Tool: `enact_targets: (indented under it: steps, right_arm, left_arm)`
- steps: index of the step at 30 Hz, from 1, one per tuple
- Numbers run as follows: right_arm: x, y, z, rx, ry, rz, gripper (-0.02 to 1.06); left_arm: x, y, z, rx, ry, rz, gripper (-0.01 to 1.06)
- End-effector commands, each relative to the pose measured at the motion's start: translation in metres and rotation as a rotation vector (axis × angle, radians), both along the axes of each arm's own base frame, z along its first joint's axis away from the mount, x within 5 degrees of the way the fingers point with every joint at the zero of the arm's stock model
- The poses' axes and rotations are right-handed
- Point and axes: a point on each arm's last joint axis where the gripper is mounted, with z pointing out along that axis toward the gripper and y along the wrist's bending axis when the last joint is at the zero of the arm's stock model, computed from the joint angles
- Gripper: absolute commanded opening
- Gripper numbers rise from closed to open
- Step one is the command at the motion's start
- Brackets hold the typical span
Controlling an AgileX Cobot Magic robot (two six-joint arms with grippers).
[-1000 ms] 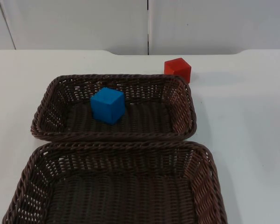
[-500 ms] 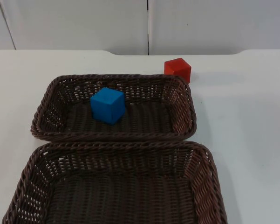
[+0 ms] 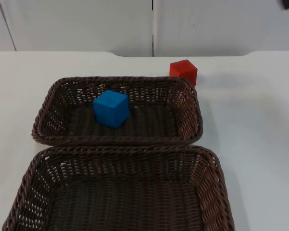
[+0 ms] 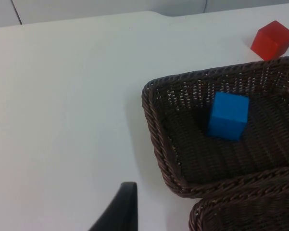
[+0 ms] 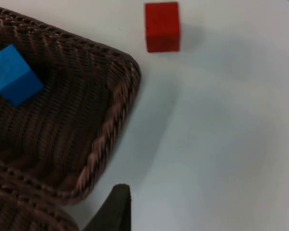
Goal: Pick up one cube with the left hand and place it into the upper basket. Pick up one cube with the right hand and place it into the lower basket.
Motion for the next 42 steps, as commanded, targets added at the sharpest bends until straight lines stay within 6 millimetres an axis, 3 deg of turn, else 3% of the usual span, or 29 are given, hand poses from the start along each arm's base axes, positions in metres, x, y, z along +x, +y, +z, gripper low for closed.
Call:
enact_targets:
  steps: [1,4,5,9,10,12,16,17,27,37,42]
  right_arm:
    - [0.015,0.014,-0.002,-0.029,-0.002,0.03,1.05]
    - [0.049,0.037,-0.012,-0.033,0.023,0.033,1.05]
    - [0.049,0.037,-0.012,-0.033,0.023,0.033,1.05]
    - [0.102,0.058,-0.035,-0.007,0.059,-0.019,1.05]
    - [0.102,0.058,-0.035,-0.007,0.059,-0.019,1.05]
    - [0.121,0.066,-0.043,-0.007,0.069,-0.024,1.05]
    - [0.155,0.08,-0.075,-0.003,0.06,-0.023,1.05]
    - [0.155,0.08,-0.075,-0.003,0.06,-0.023,1.05]
    - [0.196,0.098,-0.149,0.053,-0.016,-0.028,1.05]
    - [0.206,0.107,-0.195,0.12,-0.015,-0.033,1.05]
    - [0.208,0.107,-0.207,0.121,-0.03,-0.033,1.05]
  left_arm:
    - [-0.001,0.001,0.0,-0.003,-0.004,0.008,1.05]
    - [-0.001,0.001,0.0,-0.003,-0.004,0.008,1.05]
    - [-0.001,0.001,0.0,-0.003,-0.004,0.008,1.05]
    - [-0.001,0.001,0.0,-0.006,-0.004,0.008,1.05]
    - [-0.001,0.001,0.0,-0.006,-0.004,0.008,1.05]
    - [-0.001,0.001,-0.001,-0.005,0.002,0.007,1.05]
    - [-0.001,0.001,-0.001,-0.003,0.004,0.006,1.05]
    - [-0.001,0.001,-0.001,-0.003,0.004,0.006,1.05]
    - [-0.001,0.0,-0.001,-0.008,0.007,0.006,1.05]
    - [-0.002,0.0,-0.001,-0.008,0.009,0.005,1.05]
    - [-0.001,0.001,-0.001,-0.004,0.009,0.005,1.05]
